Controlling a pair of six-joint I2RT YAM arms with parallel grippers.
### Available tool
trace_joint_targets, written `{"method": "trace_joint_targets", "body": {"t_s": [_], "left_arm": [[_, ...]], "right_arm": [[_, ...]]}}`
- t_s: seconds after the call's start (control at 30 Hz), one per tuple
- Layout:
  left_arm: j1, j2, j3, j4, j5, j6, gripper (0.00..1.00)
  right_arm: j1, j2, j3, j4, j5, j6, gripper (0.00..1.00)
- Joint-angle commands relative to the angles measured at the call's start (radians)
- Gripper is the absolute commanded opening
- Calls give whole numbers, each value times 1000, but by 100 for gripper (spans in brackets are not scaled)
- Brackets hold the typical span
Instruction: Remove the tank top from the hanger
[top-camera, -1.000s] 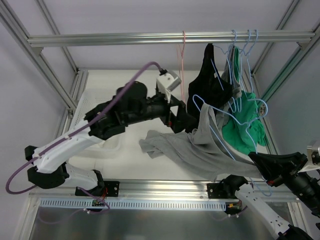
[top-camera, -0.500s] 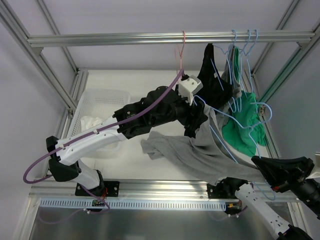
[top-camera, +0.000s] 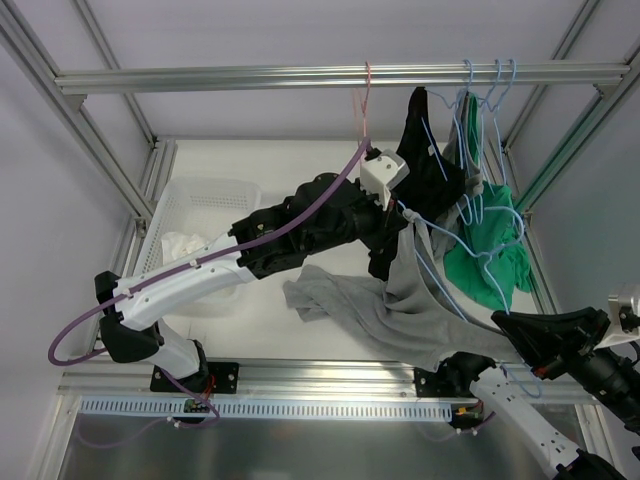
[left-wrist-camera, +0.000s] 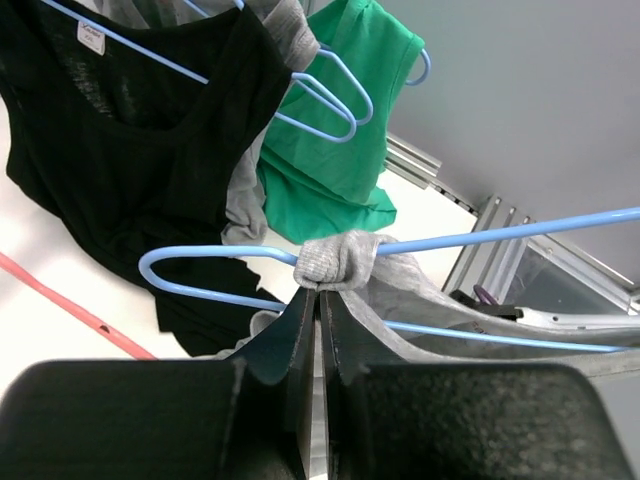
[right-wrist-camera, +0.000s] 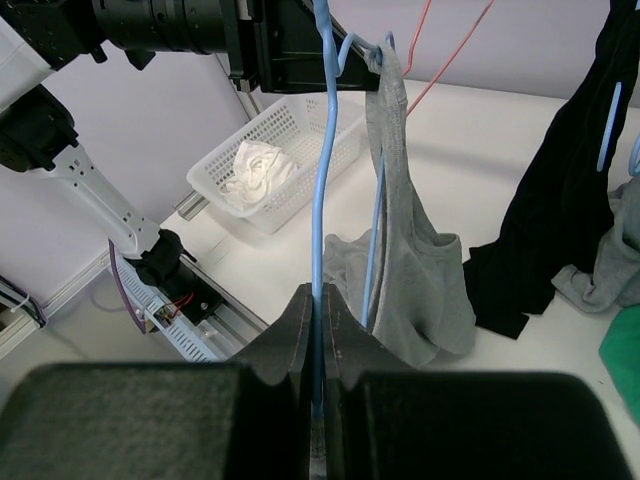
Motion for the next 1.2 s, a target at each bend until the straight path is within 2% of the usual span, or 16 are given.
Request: {"method": "trace_joint_targets", "body": {"t_s": [0.0,0.1,0.13,0.27,0.37,0.67,0.8,0.9,0.97,1.1,1.17], "left_arm": [[-18,-9,40,64,-1,14,0],[-29,-40,22,64,-109,8,0],[-30,-52,11,65,-195,-13,0],[-30,-127,-71,68,-385,-65,0],[-29,-170,-108,65,-467,-93,0],[-30,-215,-153,65,-541,-124,0],[-29,-226,-165,65,-521,-131,0],[-29,-224,-164,67,-428,-124,0],[-30,-223,-161,68,-299,-118,0],[-47,-230,-191,102,-93,-121,0],[-102,-259,-289,174,-1,-90,0]], "right_arm": [[-4,-10,-9,47,-28,14,0],[-6,-18,-20,18,-24,-15,0],[-4,-22,-24,-3,-21,-18,0],[-4,-57,-53,-22,-39,-20,0],[-4,-82,-57,-23,-83,-49,0],[-4,-146,-8,-8,-232,-118,0],[-4,-171,17,0,-257,-138,0],[-4,-199,9,43,-280,-139,0],[-6,-212,-17,76,-281,-123,0],[-4,-252,-127,254,-268,-81,0],[-4,-280,-194,322,-233,-69,0]]}}
